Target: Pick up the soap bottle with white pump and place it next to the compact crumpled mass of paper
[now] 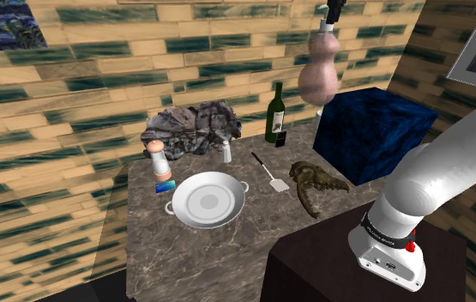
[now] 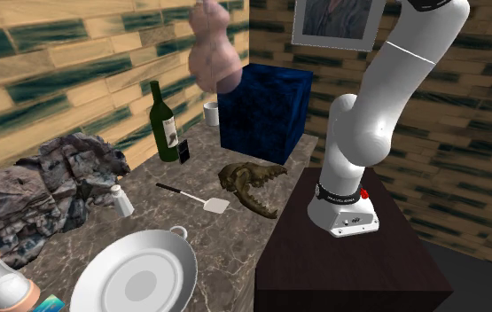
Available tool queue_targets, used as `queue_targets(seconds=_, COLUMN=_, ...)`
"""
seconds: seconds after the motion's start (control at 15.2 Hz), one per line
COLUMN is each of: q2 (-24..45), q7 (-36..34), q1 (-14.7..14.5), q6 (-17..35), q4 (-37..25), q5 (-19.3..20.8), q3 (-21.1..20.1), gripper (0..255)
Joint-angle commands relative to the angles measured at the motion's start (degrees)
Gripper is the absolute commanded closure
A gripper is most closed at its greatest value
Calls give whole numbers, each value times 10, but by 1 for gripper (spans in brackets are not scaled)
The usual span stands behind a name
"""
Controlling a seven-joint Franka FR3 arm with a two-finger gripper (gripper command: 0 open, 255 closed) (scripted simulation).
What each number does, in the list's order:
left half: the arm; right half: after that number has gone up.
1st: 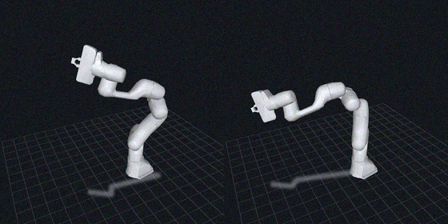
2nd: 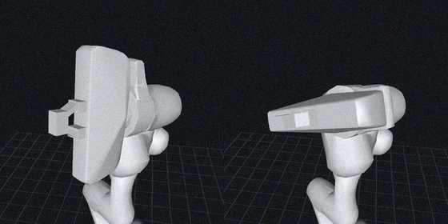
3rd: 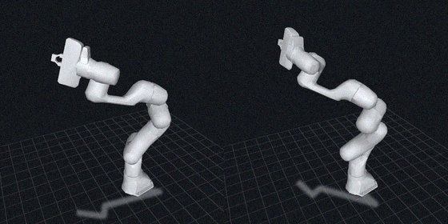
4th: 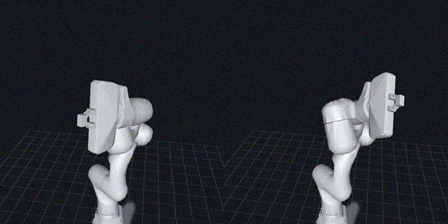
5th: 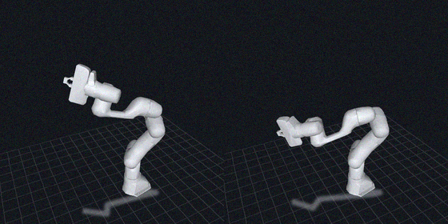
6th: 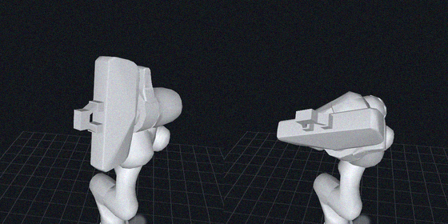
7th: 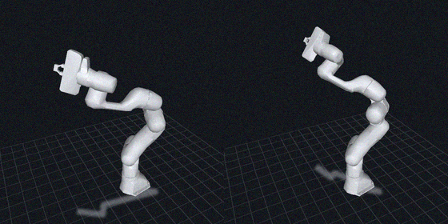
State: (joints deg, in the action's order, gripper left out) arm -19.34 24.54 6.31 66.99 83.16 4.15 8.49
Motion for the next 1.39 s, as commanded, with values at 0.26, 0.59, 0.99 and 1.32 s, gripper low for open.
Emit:
queue_targets(seconds=0.26, q2=86, q7=-62, q1=-20, q6=9, q4=-75, q5=-18, q3=-37, gripper=255)
queue_targets(seconds=0.59, q2=174, q7=-109, q1=-39, q6=6, q4=-164, q5=-25, q3=-63, gripper=255)
queue_targets(seconds=0.99, q2=328, q7=-160, q1=-68, q6=-38, q4=-361, q5=-21, q3=-87, gripper=255)
queue_targets(seconds=1.32, q2=279, q7=-163, q1=-69, q6=24, q4=-250, q5=-22, q3=-87, gripper=255)
